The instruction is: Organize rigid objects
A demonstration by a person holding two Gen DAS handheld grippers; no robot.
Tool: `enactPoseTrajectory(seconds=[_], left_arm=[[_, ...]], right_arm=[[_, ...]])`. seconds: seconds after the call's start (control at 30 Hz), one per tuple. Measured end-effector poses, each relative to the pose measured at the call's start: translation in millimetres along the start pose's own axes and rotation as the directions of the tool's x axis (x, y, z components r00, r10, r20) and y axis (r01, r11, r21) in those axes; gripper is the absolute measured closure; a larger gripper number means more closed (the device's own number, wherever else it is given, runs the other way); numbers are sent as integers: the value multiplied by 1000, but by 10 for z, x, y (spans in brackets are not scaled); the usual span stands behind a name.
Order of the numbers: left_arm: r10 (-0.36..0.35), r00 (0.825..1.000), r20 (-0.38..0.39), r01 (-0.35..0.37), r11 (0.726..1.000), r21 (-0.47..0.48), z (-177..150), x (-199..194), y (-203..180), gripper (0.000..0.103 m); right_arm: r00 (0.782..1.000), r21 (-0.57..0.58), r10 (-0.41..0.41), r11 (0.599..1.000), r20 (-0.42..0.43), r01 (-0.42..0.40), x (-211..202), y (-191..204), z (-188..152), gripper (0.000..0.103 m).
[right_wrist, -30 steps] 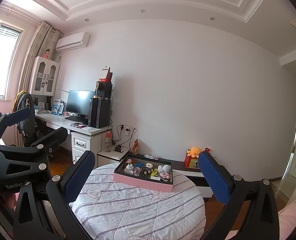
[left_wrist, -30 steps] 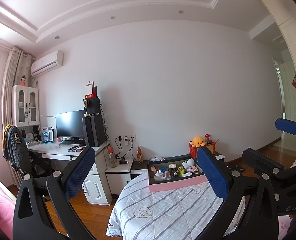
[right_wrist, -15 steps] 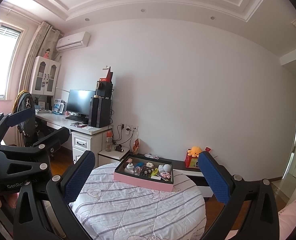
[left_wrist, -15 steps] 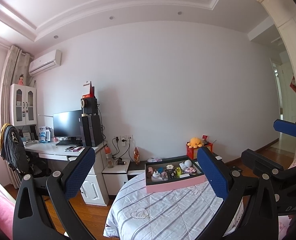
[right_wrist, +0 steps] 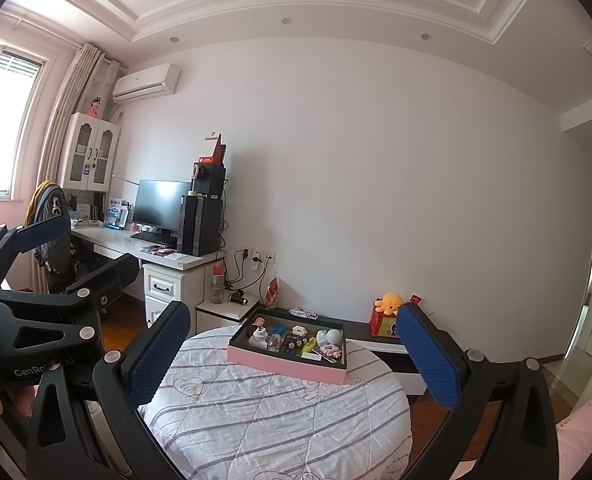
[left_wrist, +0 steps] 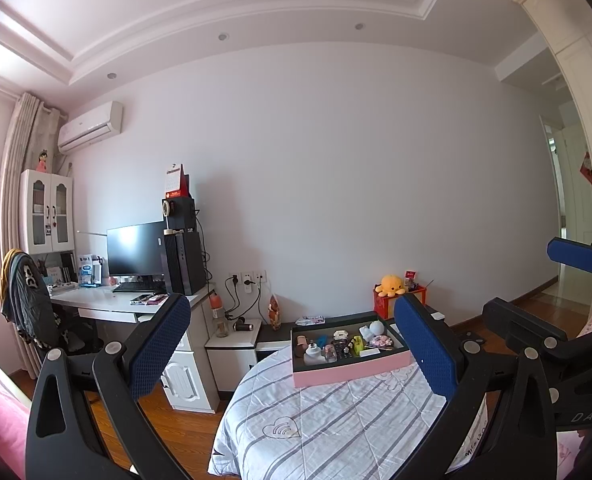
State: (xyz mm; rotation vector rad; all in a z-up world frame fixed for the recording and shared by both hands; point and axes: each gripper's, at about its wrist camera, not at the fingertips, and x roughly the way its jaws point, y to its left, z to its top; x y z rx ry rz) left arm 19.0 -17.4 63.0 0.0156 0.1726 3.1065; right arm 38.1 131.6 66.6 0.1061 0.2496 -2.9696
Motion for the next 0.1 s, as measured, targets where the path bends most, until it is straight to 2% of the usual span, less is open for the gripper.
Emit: enactPoseTrajectory(seconds=[0.1], left_arm=[[-2, 1000, -1, 2, 1000, -2, 0, 1, 0, 0]], right_arm=[[1000, 0, -2, 1000, -1, 2, 3, -6, 4, 0]])
